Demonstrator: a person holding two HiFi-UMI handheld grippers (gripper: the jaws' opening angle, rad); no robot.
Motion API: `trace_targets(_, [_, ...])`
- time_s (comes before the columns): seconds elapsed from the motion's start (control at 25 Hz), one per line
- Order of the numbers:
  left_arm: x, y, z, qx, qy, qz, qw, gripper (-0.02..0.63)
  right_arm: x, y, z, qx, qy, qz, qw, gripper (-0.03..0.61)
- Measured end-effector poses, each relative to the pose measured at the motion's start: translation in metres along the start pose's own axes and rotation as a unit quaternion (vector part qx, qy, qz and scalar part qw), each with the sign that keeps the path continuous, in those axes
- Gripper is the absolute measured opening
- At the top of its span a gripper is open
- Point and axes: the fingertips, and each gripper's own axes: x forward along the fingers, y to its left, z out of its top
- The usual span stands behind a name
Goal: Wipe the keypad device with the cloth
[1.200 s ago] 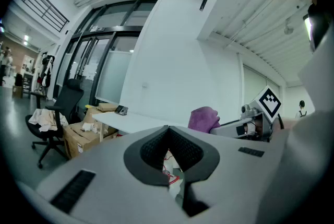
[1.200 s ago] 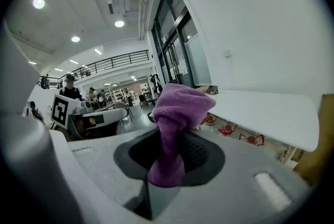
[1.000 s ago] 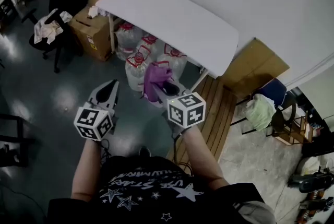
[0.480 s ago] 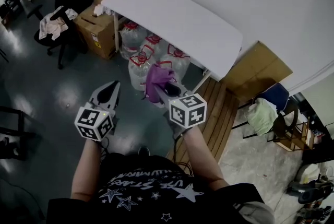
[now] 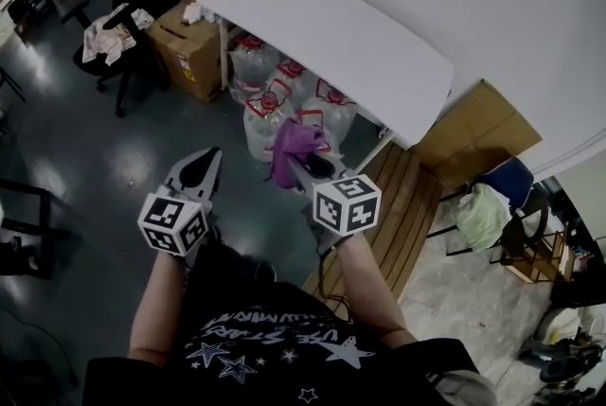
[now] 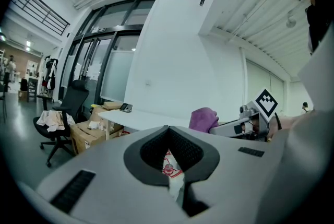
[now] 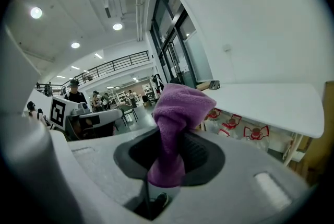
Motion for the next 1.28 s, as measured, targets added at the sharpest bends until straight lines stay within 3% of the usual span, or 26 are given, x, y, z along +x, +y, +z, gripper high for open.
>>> trace_targets(0.28, [0.008,0.018,-0.003,0.003,0.005,-0.002,1.0,0.006,0.018,-0.007,-0.001,0.008,0.008,-0.005,1.0,0.098])
trace_targets(0.56, [0.027,0.059,-0.006,-0.024,0.002,-0.003,0.9997,0.006,0.054,-0.016,0.007,0.002,0.023,-0.012,1.0,0.098])
trace_targets(1.04, [0.089,0.159,0.006,-0.038,0.009,-0.029,0.9988,0.006,0.153,-0.043,0.042,0.01,0.033,-0.047,0.998,0.098])
trace_targets(1.28, [0.12,0.221,0.023,-0.071,-0.005,-0.047,0.9963,0.006,0.211,-0.052,0.062,0.018,0.045,-0.061,0.997,0.098])
